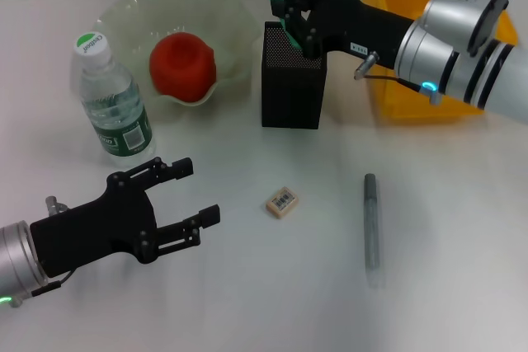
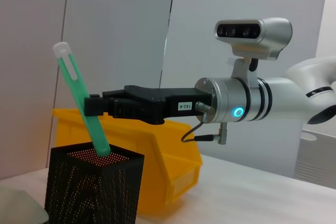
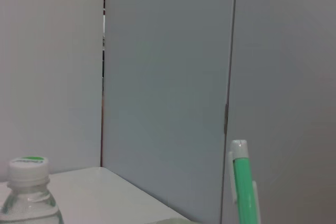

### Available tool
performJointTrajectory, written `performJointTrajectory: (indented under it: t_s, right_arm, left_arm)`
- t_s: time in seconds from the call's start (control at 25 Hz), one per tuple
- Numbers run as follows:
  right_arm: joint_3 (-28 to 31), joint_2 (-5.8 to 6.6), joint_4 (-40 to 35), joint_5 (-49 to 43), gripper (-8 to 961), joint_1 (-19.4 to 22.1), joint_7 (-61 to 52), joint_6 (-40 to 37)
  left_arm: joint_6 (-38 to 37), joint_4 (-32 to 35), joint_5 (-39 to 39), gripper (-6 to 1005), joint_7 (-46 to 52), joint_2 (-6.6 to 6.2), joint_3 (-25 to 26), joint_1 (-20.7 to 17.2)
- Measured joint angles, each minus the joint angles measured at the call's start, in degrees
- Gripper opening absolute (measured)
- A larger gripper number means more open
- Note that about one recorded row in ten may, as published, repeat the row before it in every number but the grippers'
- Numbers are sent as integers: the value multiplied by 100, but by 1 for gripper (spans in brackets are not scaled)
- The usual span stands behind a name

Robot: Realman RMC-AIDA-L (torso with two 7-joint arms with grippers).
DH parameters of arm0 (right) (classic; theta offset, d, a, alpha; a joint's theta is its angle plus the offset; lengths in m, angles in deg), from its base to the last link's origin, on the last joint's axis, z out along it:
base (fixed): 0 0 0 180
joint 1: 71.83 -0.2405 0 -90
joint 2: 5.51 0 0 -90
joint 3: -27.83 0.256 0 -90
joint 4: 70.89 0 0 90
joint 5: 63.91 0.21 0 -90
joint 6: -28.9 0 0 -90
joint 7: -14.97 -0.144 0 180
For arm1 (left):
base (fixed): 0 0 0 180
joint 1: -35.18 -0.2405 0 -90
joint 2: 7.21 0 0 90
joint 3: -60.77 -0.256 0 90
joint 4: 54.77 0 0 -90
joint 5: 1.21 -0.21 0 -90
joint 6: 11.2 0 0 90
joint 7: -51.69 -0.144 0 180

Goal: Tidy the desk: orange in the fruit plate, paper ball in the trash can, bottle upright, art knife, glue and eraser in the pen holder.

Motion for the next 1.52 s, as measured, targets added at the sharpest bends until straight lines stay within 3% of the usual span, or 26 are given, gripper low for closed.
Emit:
performJointTrajectory:
  t_s: [0.52, 0.76, 1.12, 1.52]
  right_arm:
    - [76, -3, -18, 56, 213, 141, -194, -15]
    - [91, -3, -37, 206, 451, 159, -296, -35]
    - [88, -3, -75, 350, 678, 237, -402, -237]
    - [45, 52, -701, 344, 698, 631, -1440, -769]
  left_arm:
    - [-1, 0, -7, 792, -2, 0, 0, 11]
    - [-1, 0, -5, 792, -13, -2, 0, 11]
    - [-1, 0, -11, 791, -12, -9, 0, 11]
    - [-3, 1, -35, 791, -32, -16, -24, 11]
